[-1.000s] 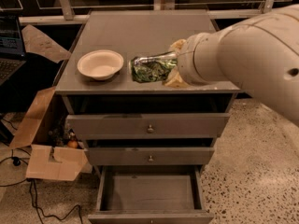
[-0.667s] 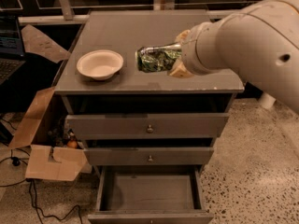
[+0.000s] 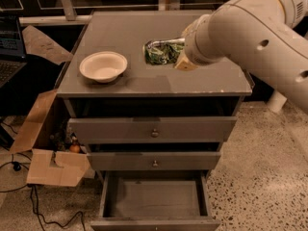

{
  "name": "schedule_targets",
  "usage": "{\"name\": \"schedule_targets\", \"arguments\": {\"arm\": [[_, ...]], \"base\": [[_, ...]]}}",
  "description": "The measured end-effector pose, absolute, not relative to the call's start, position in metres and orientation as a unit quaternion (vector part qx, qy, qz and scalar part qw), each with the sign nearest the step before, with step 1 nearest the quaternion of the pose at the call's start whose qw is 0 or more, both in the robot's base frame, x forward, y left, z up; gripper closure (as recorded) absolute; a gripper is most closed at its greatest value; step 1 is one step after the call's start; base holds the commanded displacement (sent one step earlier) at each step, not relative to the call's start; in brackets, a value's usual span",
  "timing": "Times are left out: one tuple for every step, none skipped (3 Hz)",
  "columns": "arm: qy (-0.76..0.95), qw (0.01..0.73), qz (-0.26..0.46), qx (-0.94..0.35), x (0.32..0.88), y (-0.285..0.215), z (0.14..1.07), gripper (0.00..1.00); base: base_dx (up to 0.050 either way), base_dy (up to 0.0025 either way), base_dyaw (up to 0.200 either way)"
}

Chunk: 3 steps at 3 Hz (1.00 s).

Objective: Pick green can from bottom drawer and place on counter

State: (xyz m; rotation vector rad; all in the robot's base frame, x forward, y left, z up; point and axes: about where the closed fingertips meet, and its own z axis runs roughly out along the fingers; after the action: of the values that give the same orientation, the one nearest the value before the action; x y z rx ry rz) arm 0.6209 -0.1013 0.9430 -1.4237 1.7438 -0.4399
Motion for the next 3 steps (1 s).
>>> {"name": "schedule_targets", "arguments": {"arm": [[0.703, 0.402, -0.174, -0.56, 0.643, -0.096, 0.934, 1.0], [0.714, 0.393, -0.182, -0.55, 0.657, -0.089, 0.925, 1.0], [0.725, 0.383, -0.183, -0.542, 0.665, -0.086, 0.912, 1.0]], "base": [[0.0, 0.0, 0.0], [0.0, 0.0, 0.0], [0.0, 0.0, 0.0]]}}
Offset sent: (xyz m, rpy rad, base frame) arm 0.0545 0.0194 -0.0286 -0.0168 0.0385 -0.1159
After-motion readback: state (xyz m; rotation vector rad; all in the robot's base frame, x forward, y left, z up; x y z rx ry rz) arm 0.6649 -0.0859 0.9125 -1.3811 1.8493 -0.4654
